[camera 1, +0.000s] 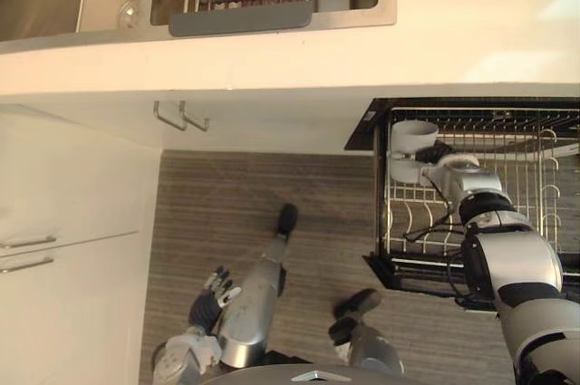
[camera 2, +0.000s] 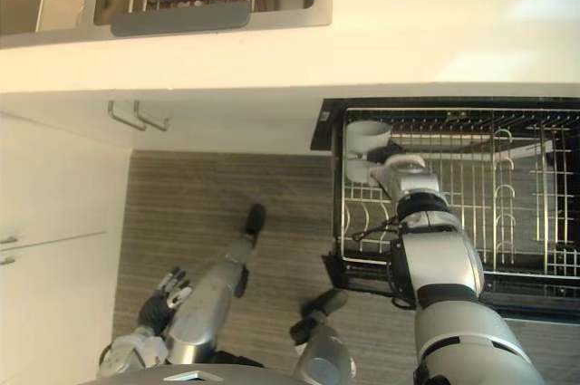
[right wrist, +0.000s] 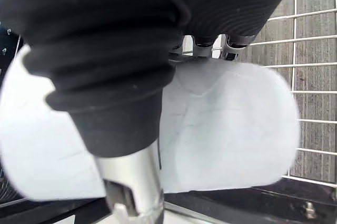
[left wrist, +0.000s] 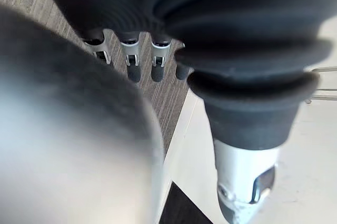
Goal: Walk over to the sink, pick up the cup, carry it to the dishwasher, place the cup inside the dishwasher, then close the dishwasher door
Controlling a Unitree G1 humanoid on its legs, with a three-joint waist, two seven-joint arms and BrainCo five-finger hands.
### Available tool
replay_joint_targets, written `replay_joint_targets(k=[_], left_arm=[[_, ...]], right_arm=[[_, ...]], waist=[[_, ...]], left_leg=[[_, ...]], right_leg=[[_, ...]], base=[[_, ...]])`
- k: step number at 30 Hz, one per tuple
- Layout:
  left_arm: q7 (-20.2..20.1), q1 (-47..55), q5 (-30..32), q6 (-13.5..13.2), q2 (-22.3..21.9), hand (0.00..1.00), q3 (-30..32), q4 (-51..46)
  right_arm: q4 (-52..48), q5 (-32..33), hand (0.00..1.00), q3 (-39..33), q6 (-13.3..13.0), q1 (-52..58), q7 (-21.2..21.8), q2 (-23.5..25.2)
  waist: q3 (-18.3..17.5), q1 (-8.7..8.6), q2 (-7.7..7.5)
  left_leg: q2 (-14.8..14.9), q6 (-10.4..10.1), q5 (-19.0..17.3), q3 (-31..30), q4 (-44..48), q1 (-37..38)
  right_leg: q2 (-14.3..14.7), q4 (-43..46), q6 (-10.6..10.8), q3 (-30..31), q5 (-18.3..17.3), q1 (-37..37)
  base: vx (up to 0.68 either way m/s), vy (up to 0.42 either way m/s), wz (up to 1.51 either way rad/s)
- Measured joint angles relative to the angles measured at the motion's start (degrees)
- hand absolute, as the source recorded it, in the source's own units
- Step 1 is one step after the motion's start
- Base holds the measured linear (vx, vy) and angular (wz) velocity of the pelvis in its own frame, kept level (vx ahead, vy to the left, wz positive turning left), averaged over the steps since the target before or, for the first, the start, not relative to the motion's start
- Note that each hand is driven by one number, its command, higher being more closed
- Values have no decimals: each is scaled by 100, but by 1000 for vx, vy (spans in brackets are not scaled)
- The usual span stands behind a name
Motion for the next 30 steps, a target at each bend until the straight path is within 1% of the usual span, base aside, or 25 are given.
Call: replay_joint_targets(k=[4,6,9,10,11,12,13,15,16,17,18,19,20,21,22,23,24,25,27,30], left_arm=[[5,1,-2,30,-47,0,-3,-61],[83,2,-1,42,-54,0,-6,-179],[147,6,7,170,-54,0,10,-198],[221,32,20,190,-54,0,21,-188],[222,38,20,190,-54,0,29,-188],[234,75,22,180,-54,0,73,-176],[257,136,25,164,-58,0,188,-110],[288,157,27,137,-54,0,266,15],[309,196,49,119,-48,0,445,106],[303,222,62,111,-45,0,512,134],[288,278,131,77,-46,0,693,223],[275,299,162,42,-50,0,757,292],[226,313,244,-29,-52,0,977,483],[216,306,329,-40,-60,0,1150,710],[222,305,373,-47,-64,0,1222,807],[224,295,474,-62,-102,0,1386,1011],[249,269,545,-69,-155,0,1536,1187],[275,258,590,-74,-183,0,1603,1266],[377,251,677,-62,-280,0,1844,1559],[460,260,680,-33,-352,0,2072,1802]], right_arm=[[-11,1,0,86,-34,5,78,3],[-117,1,0,94,-123,34,87,2],[-1056,8,0,91,-180,455,127,14],[-1700,64,0,72,-261,780,86,42],[-1804,69,0,60,-274,844,82,53],[-2277,97,0,-61,-306,1114,64,158],[-2861,120,0,-205,-397,1500,6,377],[-3309,116,0,-306,-465,1856,-18,561],[-3860,116,0,-465,-547,2369,-38,817],[-4079,117,0,-508,-578,2591,-37,932],[-4526,117,0,-639,-625,3077,-40,1195],[-4745,118,0,-690,-638,3322,-51,1336],[-5130,118,0,-700,-679,3780,-73,1597],[-5374,132,0,-703,-775,4126,-102,1833],[-5477,210,0,-720,-829,4269,-117,1939],[-5672,379,0,-823,-938,4480,-114,2168],[-5849,598,0,-904,-1102,4638,-93,2326],[-5932,691,0,-927,-1187,4692,-46,2386],[-6257,794,0,-898,-1368,4815,151,2510],[-6561,796,0,-825,-1450,4830,360,2610]], waist=[[1,-11,0],[4,-35,-4],[28,-100,-43],[33,-198,-66],[31,-204,-74],[20,-220,-134],[-8,-338,-244],[-73,-442,-357],[-156,-538,-515],[-213,-562,-588],[-378,-629,-718],[-459,-661,-778],[-660,-724,-882],[-839,-857,-952],[-907,-905,-975],[-1006,-984,-1001],[-1067,-1040,-996],[-1088,-1046,-987],[-1245,-1092,-959],[-1406,-1092,-930]], left_leg=[[6,-11,-9,15,0,117],[33,-26,-22,49,0,229],[96,-43,-55,170,-1,388],[119,-41,-77,230,-2,478],[127,-43,-83,254,-2,498],[168,-44,-120,351,-3,579],[198,-51,-156,470,-5,665],[210,-53,-172,503,-6,694],[237,-62,-215,620,-6,754],[248,-70,-237,648,-6,778],[253,-74,-276,723,-6,809],[255,-81,-303,776,-6,843],[249,-87,-332,805,-5,901],[245,-97,-353,856,-5,960],[248,-110,-371,905,-5,1007],[252,-126,-405,960,-7,1117],[271,-141,-427,1033,-15,1236],[290,-146,-444,1090,-36,1303],[335,-161,-499,1245,-38,1502],[359,-212,-576,1318,-39,1697]], right_leg=[[0,-3,1,2,-23,120],[12,-1,-6,28,-33,204],[26,10,-20,164,-37,278],[35,16,-28,209,-42,342],[35,19,-29,234,-43,345],[37,36,-41,363,-44,342],[48,70,-60,473,-61,352],[48,80,-69,524,-75,345],[44,79,-75,617,-83,340],[42,77,-75,660,-84,334],[35,67,-70,724,-94,328],[23,68,-67,763,-106,333],[4,70,-63,831,-120,336],[-6,70,-58,875,-131,362],[-7,65,-56,914,-133,386],[-7,59,-59,996,-136,441],[-4,58,-64,1075,-139,509],[-2,61,-68,1124,-141,535],[12,61,-120,1286,-175,612],[20,52,-145,1390,-189,742]], base=[[0,0,0],[-33,-12,-8],[-55,-13,-20],[-42,-12,-18],[-57,-13,-31],[-48,-23,-44],[-52,-29,-45],[-17,-25,-25],[11,-26,-27],[20,-28,-35],[41,-28,-25],[47,-22,-30],[79,-30,-26],[62,-26,-26],[48,-25,-28],[3,-13,-33],[-12,-13,-36],[-55,-20,-36],[-91,-27,-38],[-59,-21,-19]])
